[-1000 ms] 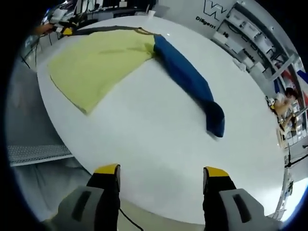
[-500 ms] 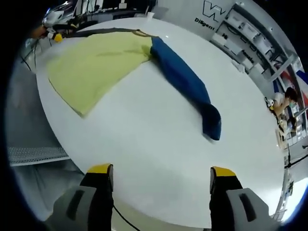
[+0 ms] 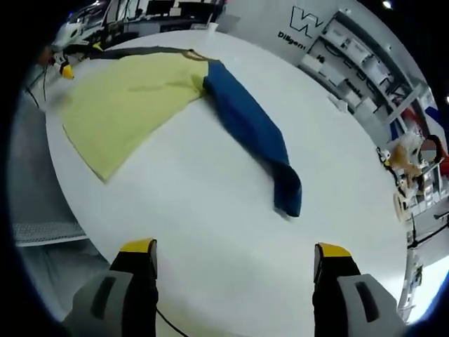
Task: Fold the garment on the visible template until the final outline fits inside the template.
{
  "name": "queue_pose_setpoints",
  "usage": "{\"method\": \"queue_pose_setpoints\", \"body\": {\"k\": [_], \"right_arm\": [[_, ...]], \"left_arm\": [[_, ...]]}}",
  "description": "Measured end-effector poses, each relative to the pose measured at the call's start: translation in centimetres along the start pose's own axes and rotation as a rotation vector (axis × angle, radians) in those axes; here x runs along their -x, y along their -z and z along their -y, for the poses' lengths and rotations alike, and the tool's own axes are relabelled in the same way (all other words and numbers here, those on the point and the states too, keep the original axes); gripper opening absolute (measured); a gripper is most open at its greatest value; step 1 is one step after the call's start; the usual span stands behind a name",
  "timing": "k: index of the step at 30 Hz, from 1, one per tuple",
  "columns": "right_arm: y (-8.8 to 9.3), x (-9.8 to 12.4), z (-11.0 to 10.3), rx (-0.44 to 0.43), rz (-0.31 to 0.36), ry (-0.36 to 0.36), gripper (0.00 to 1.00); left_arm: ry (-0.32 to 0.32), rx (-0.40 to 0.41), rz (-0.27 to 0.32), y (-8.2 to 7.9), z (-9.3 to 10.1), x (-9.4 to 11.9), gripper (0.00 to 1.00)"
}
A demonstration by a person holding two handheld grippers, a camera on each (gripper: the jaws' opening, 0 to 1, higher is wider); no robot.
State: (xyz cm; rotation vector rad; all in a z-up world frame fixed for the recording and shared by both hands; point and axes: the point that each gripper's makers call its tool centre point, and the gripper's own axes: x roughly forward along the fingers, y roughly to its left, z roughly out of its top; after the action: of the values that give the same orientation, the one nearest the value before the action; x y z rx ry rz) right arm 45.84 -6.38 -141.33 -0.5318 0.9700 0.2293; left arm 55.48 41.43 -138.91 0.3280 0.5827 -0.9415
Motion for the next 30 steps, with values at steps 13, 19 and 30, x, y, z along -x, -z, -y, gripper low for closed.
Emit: {"method": "queue_pose_setpoints", "body": {"k": [13,19,30], "right_arm": [[-1.8,-0.7,3.0,0.010,0.038,0.038,0.69],[-1.4,-1.2,4.5,0.015,0.047,0.064,0.51],[-2.4,-3.5,6.5,-0.009,0.079,0.080,0.36]], "left_arm": [[0.078,0.016,-0.046,1.6,4.0,-2.1,0.81],[0.095,-0.007,-0.072,2.0,5.2,-2.5,0.79],[0.113,-0.038,-0.145,3.1,6.8,-2.6,0.75]]}}
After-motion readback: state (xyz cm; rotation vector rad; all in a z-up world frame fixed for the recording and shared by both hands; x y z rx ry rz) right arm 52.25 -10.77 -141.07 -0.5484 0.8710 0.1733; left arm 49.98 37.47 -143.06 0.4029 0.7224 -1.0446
